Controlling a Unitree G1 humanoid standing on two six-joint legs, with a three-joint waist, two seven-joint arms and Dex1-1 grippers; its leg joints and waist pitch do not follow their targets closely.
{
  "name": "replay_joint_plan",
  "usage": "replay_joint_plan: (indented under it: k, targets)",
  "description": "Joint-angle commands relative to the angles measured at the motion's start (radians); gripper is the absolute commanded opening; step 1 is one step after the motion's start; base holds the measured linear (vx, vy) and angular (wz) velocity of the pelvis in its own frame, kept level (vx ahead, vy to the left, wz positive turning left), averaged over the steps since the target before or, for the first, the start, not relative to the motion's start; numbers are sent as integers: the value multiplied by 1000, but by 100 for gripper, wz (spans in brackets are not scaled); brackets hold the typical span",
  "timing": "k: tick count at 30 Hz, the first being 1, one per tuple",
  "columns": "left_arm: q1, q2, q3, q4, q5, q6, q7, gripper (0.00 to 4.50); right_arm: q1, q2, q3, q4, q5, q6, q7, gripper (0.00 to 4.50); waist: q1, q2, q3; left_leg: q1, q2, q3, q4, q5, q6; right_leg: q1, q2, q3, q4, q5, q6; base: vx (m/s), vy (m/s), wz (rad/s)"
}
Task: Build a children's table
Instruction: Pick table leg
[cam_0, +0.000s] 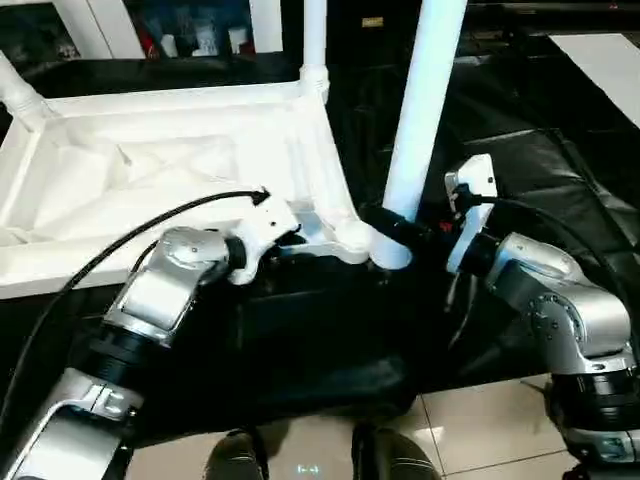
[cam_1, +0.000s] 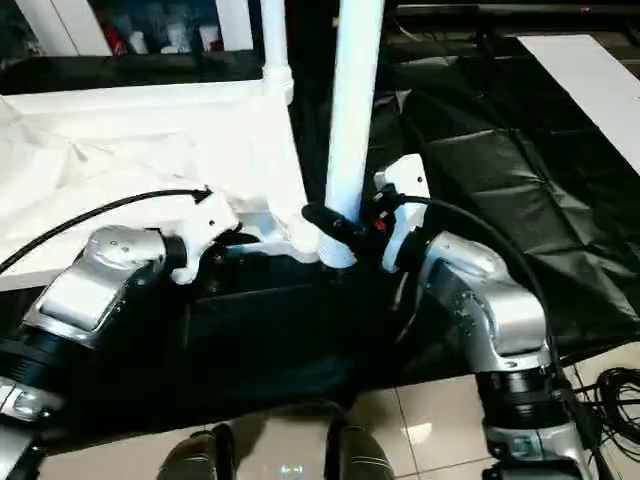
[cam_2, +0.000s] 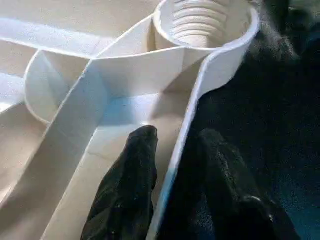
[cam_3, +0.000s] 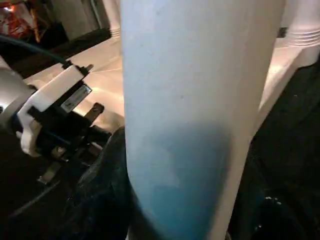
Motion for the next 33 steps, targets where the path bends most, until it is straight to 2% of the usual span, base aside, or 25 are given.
replay_joint_plan:
  k: [1, 6, 10, 13, 14, 15, 16, 17, 18, 19, 21, 22, 24, 25, 28, 29, 32, 33]
  targets:
    - [8, 13, -19, -18, -21, -25, -53, 158, -12, -9, 3, -1, 8, -4, 15, 188, 0, -11, -88, 15, 7, 0, -56, -152, 60, 65, -58, 41, -75, -322, -157, 0, 0, 0]
    - [-19, 44, -21, 8, -22, -62, -116, 158, -16, -10, 7, 2, 9, -2, 28, 188, 2, -9, -88, 18, 9, 3, -56, -129, 65, 65, -57, 43, -68, -250, -182, 0, 0, 0]
    - [-63, 65, -32, 60, -10, -139, -175, 158, -10, -19, 7, -7, 13, 4, 41, 188, 4, -6, -89, 21, 10, 4, -57, -124, 63, 65, -56, 42, -66, -227, -191, 0, 0, 0]
    - [-88, 64, -23, 74, -35, -155, -220, 158, -6, -26, 7, -11, 11, 5, 50, 188, 7, -3, -92, 21, 12, 4, -56, -115, 61, 68, -58, 44, -61, -186, -208, 0, 0, 0]
    - [-95, 63, -20, 76, -40, -151, -225, 177, -6, -28, 7, -11, 10, 4, 51, 188, 8, -3, -93, 20, 12, 4, -55, -107, 63, 69, -58, 44, -57, -167, -216, 0, 0, 0]
    - [-95, 63, -20, 76, -40, -151, -225, 188, -6, -28, 7, -11, 10, 4, 51, 188, 9, 3, -95, 21, 13, 5, -54, -99, 66, 69, -58, 44, -56, -143, -227, 0, 0, 0]
    - [-101, 64, -20, 80, -47, -148, -235, 195, -4, -29, 6, -12, 9, 3, 50, 188, 12, 2, -96, 21, 13, 5, -53, -85, 70, 70, -57, 44, -52, -113, -238, 0, 0, 0]
    - [-105, 71, -27, 85, -33, -170, -236, 195, -1, -31, 5, -14, 7, 3, 52, 188, 13, 2, -97, 19, 12, 5, -53, -80, 72, 71, -58, 44, -51, -102, -243, 0, 0, 0]
    - [-105, 71, -27, 85, -33, -170, -236, 195, -1, -31, 5, -14, 7, 3, 52, 188, 14, 7, -96, 20, 13, 5, -53, -90, 71, 70, -56, 43, -52, -92, -250, 0, 0, 0]
    - [-105, 81, -39, 93, -10, -212, -233, 224, 3, -32, 3, -17, 6, 3, 52, 188, 17, 6, -96, 17, 12, 3, -53, -98, 69, 74, -57, 42, -51, -91, -251, 0, 0, 0]
    - [-105, 88, -44, 100, 5, -243, -230, 229, 6, -33, 3, -19, 5, 2, 52, 188, 15, 4, -95, 16, 12, 3, -54, -112, 62, 76, -58, 43, -52, -103, -246, 0, 0, 0]
    - [-105, 88, -37, 104, 0, -249, -233, 229, 6, -30, 6, -18, 3, 0, 51, 188, 15, 7, -94, 16, 12, 2, -55, -118, 55, 76, -60, 43, -52, -117, -243, 0, 0, 0]
    - [-110, 87, -23, 125, -2, -284, -235, 229, 5, -24, 12, -14, 0, -5, 49, 188, 12, 7, -93, 15, 11, 2, -55, -120, 51, 77, -60, 43, -54, -125, -241, 0, 0, 0]
    - [-112, 88, -18, 133, 1, -299, -231, 229, 3, -19, 15, -11, -2, -7, 48, 188, 10, 3, -93, 14, 10, 2, -55, -127, 48, 78, -59, 42, -56, -136, -237, 0, 0, 0]
    - [-114, 97, -1, 162, 7, -330, -219, 229, 1, -1, 27, 3, -11, -23, 46, 188, 7, 8, -94, 16, 11, 1, -55, -129, 45, 77, -59, 41, -56, -142, -236, 0, 0, 0]
    - [-114, 96, 3, 166, -2, -319, -226, 229, 1, 1, 28, 5, -11, -24, 46, 188, 6, 3, -93, 15, 10, 2, -55, -129, 45, 76, -59, 42, -56, -141, -237, 0, 0, 0]
    - [-125, 95, 16, 183, -19, -322, -231, 229, -4, 0, 23, 6, -5, -20, 47, 188, 8, 15, -92, 19, 13, 1, -56, -127, 43, 73, -59, 42, -54, -120, -249, 0, 0, 0]
    - [-136, 80, 39, 173, -61, -285, -242, 229, -12, -10, 4, -3, 15, -1, 51, 188, 12, 39, -95, 21, 12, -1, -54, -127, 38, 75, -60, 41, -49, -104, -262, 0, 0, 0]
